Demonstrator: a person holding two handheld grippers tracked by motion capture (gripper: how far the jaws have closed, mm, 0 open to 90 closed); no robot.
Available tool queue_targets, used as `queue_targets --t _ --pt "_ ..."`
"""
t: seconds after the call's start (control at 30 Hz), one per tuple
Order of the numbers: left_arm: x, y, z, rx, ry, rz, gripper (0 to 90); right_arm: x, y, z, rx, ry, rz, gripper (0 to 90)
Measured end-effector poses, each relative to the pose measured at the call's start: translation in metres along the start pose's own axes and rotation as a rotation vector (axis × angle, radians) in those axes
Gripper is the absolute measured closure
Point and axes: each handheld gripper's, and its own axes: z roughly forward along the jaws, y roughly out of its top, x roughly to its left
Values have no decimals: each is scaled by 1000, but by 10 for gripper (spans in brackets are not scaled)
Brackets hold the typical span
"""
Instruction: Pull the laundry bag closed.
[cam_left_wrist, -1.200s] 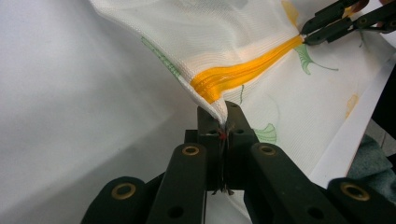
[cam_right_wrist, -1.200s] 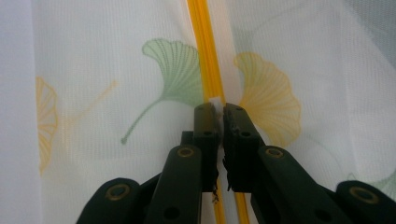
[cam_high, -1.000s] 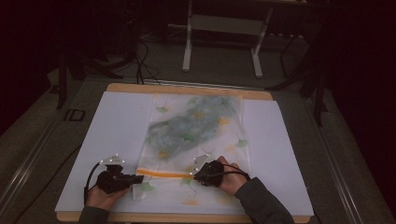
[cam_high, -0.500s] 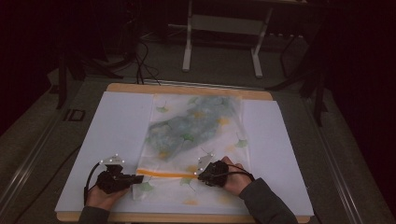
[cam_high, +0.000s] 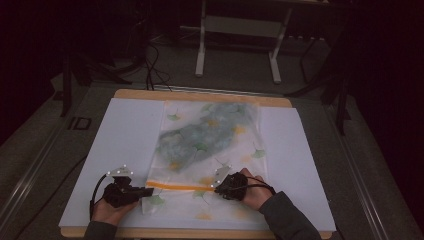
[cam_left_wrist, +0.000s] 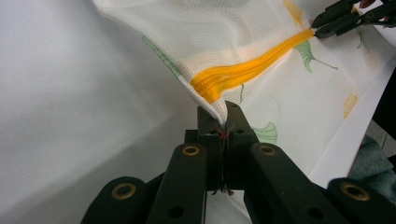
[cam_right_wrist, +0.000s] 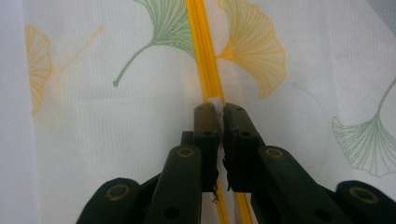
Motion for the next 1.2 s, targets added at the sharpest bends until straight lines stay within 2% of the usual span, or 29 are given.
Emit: queue_targets --t 1.2 --pt "0 0 -1 -2 0 -3 881 -3 -21 -11 31 -18 26 846"
